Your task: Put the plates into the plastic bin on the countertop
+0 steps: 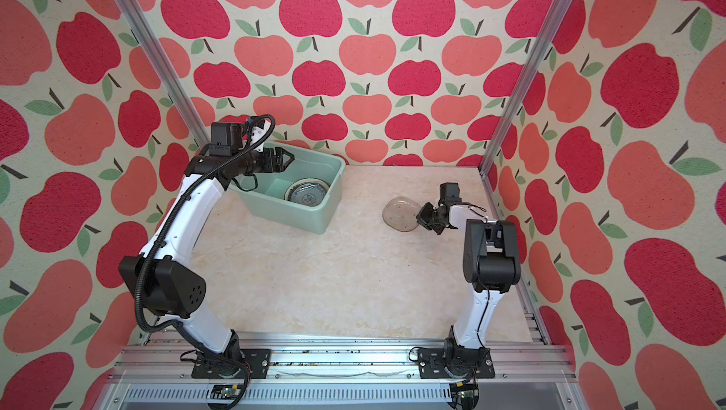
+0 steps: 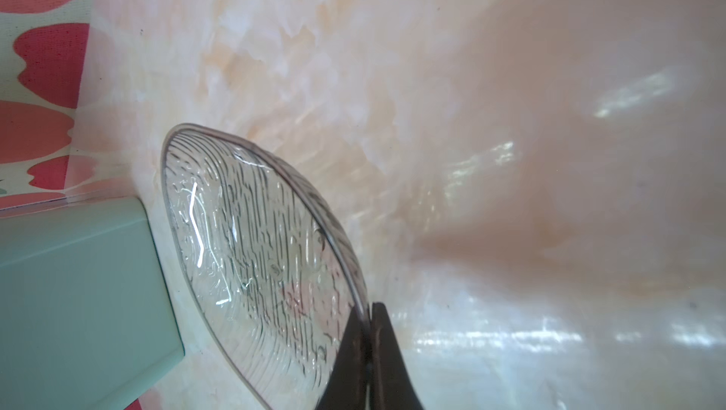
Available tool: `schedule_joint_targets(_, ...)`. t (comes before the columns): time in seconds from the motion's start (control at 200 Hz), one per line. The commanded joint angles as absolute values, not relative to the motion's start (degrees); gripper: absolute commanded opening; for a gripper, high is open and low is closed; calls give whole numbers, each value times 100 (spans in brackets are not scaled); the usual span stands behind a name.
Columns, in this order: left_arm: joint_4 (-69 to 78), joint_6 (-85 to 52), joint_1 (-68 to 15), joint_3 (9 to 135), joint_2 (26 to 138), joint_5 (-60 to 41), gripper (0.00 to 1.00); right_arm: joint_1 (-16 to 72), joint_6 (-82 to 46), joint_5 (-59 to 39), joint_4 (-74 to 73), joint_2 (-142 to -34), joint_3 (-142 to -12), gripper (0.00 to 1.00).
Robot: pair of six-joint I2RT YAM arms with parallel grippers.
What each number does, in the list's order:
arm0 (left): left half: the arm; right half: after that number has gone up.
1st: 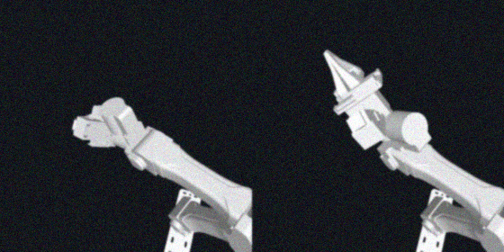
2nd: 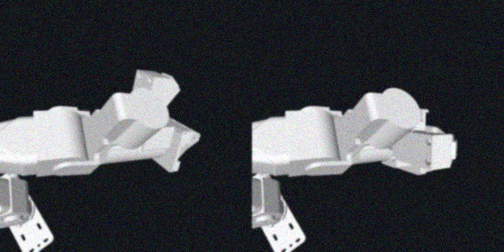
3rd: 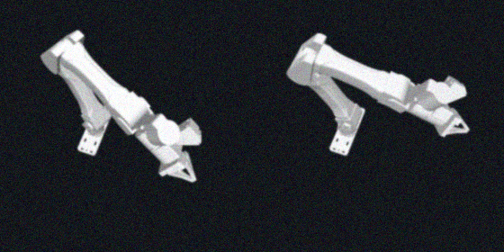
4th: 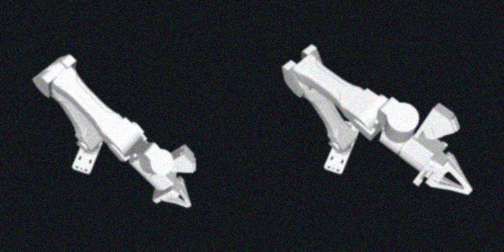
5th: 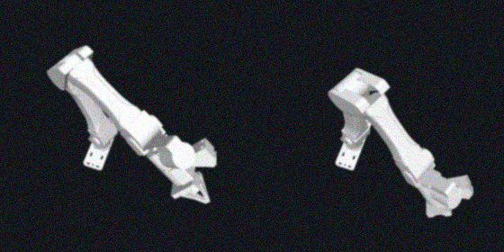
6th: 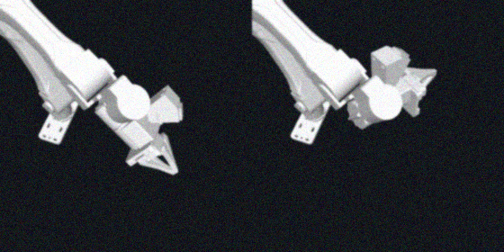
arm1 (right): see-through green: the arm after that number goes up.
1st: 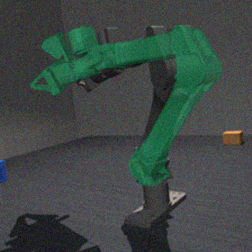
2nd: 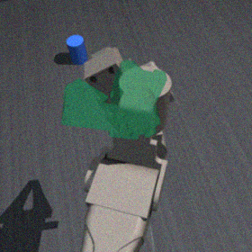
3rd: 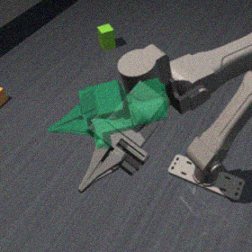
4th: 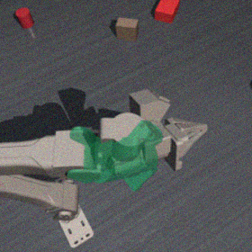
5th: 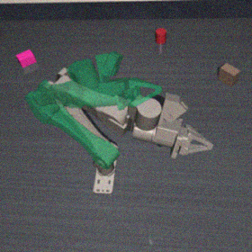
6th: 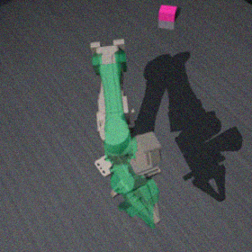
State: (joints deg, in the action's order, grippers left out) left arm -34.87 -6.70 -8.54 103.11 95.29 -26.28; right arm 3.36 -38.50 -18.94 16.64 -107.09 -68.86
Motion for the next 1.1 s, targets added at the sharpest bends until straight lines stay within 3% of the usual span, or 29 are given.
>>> schedule_joint_targets(0.0, -3642, -1111, -1090, 10002, 8966, -3325, 80, 489, -3619, -2272, 2023, -9856, -6710, 0)
schedule_joint_targets(0.155, -4131, -1483, -1826, 9486, 8372, -3560, 79, 880, -3516, -2674, 2493, -8787, -6469, 0)
schedule_joint_targets(0.355, -4439, -1845, -2950, 8802, 7904, -3000, 78, 1509, -3712, -2988, 2978, -7545, -6245, 0)
schedule_joint_targets(0.585, -4636, -2205, -3677, 8557, 7735, -2637, 75, 2082, -3806, -2809, 3537, -6801, -6374, 0)
schedule_joint_targets(0.83, -4127, -2681, -4015, 8245, 7628, -2548, 59, 2530, -3940, -2568, 3689, -6451, -6420, 0)
schedule_joint_targets(1.096, -4023, -2820, -4135, 8174, 7782, -2313, 35, 2787, -4000, -2473, 3731, -6372, -6529, 0)
